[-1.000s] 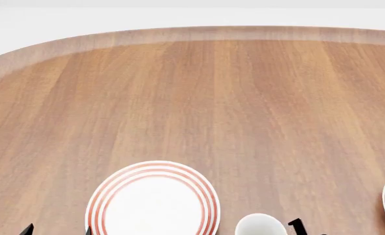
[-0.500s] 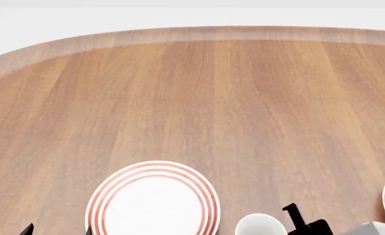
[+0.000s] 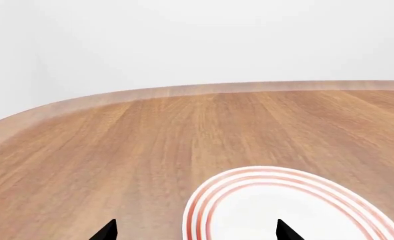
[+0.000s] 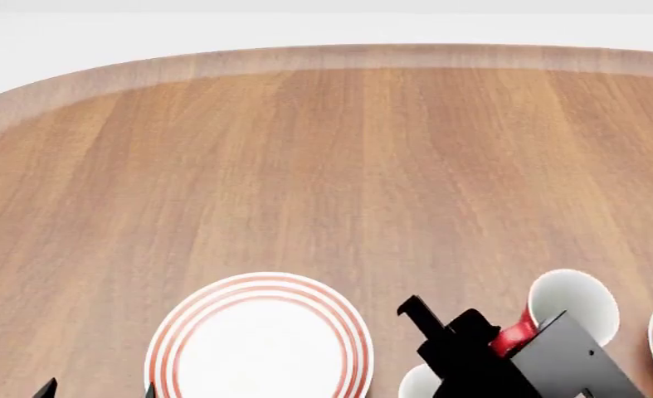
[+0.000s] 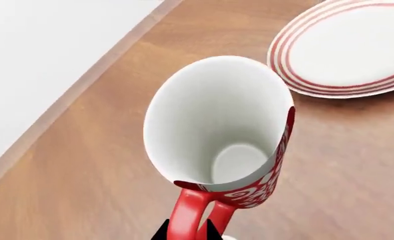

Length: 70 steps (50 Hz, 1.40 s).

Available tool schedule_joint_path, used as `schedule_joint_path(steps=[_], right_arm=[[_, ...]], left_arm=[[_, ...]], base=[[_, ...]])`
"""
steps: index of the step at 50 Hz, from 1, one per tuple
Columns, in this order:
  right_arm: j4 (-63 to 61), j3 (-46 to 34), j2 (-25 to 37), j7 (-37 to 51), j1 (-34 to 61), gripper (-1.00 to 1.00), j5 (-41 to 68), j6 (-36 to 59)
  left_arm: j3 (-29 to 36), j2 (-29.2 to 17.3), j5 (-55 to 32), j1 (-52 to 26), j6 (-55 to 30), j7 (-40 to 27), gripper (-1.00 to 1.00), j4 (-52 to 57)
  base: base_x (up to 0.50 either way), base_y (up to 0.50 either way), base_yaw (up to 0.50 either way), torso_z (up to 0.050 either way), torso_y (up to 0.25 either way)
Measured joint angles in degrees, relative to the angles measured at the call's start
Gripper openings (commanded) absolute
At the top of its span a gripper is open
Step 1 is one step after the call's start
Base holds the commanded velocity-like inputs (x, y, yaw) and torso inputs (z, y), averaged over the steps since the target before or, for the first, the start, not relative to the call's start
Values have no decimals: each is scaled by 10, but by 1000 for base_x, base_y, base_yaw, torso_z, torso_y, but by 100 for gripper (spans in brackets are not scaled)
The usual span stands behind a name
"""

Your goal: Put the red mug on the left plate.

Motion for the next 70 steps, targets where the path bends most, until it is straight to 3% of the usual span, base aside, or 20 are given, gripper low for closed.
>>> schedule_joint_path(steps=[36,70], right_arm=[[-5,-159,30,-276,15,-100,-10,35],[151,-241,-23,-374,65,-100,-67,32]], left_arm=[[7,-6,-6,-2,2,-7,100,0],[13,-10,-12,-4,4,-12,100,0]], base=[[0,0,0,0,0],[0,0,0,0,0]])
